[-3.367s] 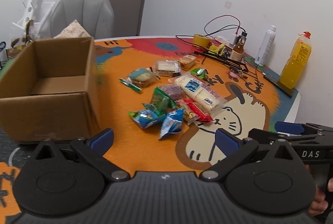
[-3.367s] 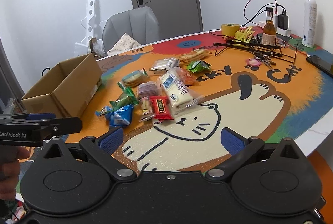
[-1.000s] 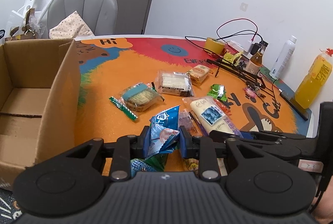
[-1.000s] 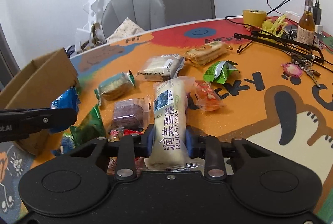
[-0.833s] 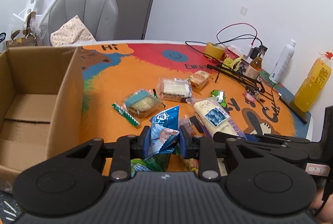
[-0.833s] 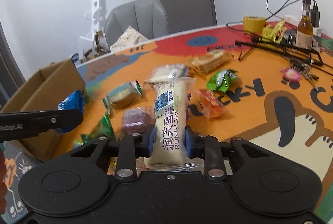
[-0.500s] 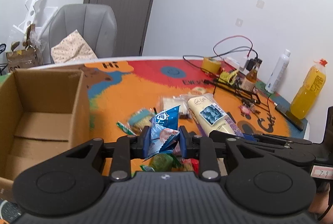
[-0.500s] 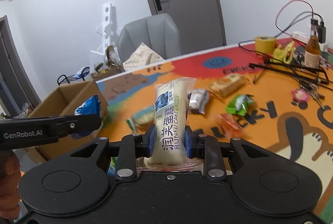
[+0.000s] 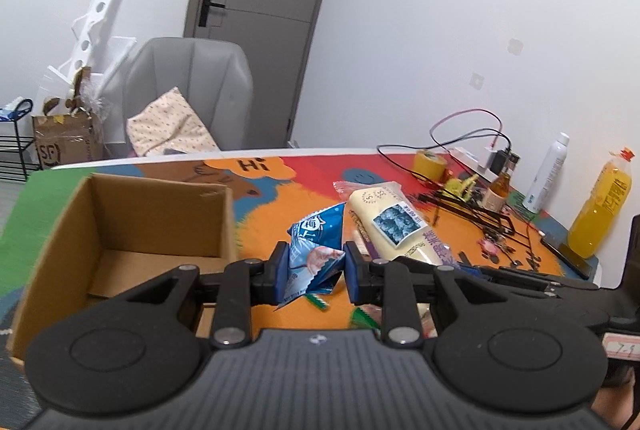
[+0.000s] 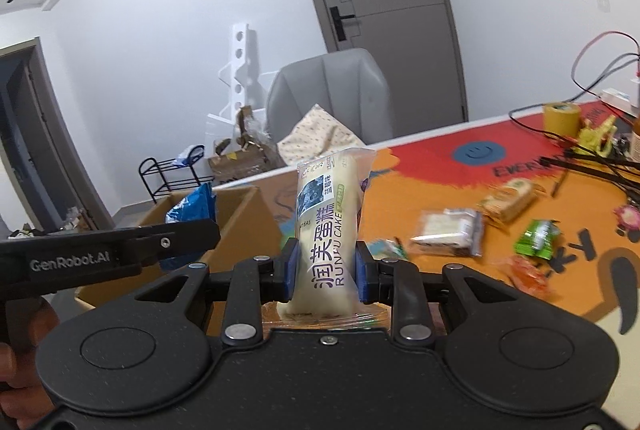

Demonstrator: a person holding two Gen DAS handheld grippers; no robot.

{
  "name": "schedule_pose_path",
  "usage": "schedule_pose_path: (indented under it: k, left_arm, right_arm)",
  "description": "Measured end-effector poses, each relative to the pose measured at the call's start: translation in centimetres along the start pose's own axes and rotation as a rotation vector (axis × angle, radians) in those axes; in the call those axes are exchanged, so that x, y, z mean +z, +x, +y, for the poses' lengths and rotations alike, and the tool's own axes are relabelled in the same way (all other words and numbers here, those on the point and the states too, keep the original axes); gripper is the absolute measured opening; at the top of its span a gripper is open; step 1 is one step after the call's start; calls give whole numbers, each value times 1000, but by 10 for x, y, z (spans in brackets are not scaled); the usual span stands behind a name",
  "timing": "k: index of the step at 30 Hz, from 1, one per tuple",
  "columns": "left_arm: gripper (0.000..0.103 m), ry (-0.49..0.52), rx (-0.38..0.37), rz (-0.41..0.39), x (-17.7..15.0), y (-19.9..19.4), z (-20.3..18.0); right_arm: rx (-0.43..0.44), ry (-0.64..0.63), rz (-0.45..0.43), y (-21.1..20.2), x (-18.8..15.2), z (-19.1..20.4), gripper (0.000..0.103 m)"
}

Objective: Organize snacks
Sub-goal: 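Carry the blue bag and white cake pack into the cardboard box with both grippers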

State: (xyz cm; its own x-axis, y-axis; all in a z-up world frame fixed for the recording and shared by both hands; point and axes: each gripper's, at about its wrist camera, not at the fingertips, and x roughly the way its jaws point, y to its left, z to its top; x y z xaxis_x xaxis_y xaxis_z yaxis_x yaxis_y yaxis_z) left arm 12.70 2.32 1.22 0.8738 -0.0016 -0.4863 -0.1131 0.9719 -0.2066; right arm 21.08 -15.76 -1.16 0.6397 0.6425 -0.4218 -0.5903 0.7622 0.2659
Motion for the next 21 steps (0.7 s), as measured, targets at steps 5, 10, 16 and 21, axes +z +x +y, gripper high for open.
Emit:
schedule_pose_path:
  k: [5,10,16,21]
  left_arm:
    - [27,-18,29,-23,5,-11,23]
    - [27,-37,57,-43,8,-21,45]
    - [27,-65,88,-48,9,-25,74]
    - [27,-99,108,-40,10,-22,96]
  right_arm:
    - [39,-18,-8,7,4,24,26]
    - [74,-30,-5,17,9,46,26]
    - [101,-33,13,32,10,68,26]
    - [112,-35,35,46,12,84,26]
